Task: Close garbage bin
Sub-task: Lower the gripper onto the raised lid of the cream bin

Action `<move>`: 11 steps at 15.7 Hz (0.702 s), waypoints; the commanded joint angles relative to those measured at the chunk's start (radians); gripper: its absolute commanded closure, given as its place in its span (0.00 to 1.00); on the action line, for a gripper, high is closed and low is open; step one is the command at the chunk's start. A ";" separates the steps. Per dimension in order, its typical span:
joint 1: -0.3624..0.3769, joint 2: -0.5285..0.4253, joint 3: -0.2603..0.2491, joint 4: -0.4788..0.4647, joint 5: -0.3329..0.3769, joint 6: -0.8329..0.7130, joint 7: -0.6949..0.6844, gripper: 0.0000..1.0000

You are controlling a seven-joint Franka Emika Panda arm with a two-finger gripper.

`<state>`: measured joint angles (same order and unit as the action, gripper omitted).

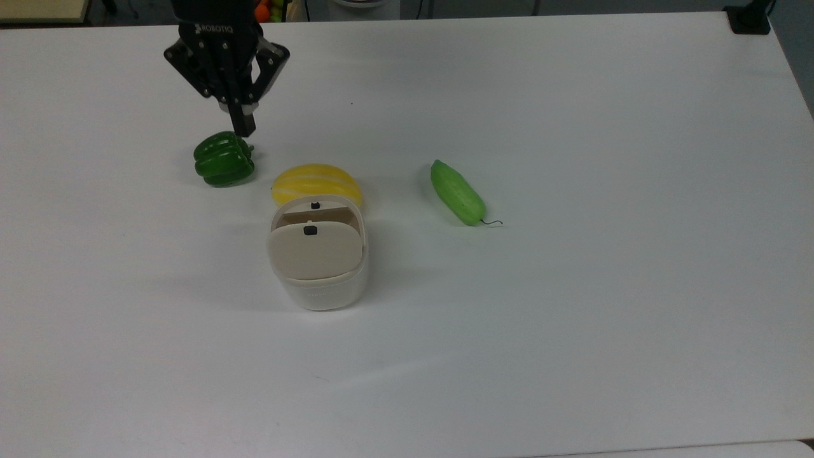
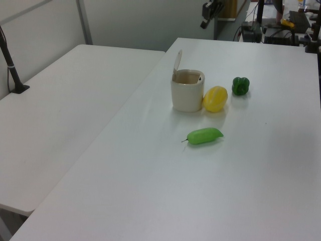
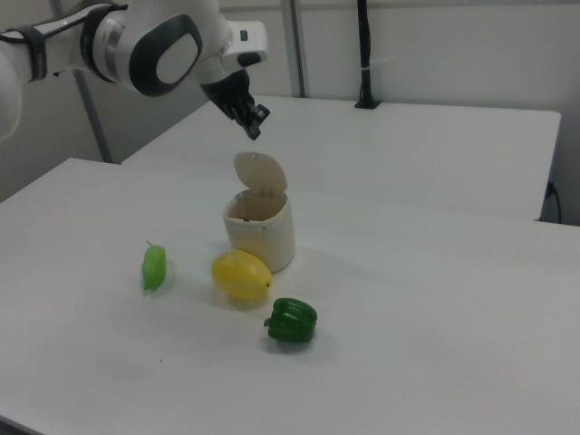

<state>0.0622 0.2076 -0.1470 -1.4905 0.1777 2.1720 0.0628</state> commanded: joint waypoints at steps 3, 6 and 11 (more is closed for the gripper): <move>0.047 0.105 0.000 0.058 0.002 0.254 -0.031 1.00; 0.059 0.156 0.001 0.064 0.005 0.331 -0.026 1.00; 0.073 0.229 0.001 0.065 0.014 0.506 -0.026 1.00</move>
<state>0.1264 0.3870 -0.1386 -1.4522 0.1775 2.5917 0.0492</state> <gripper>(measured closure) 0.996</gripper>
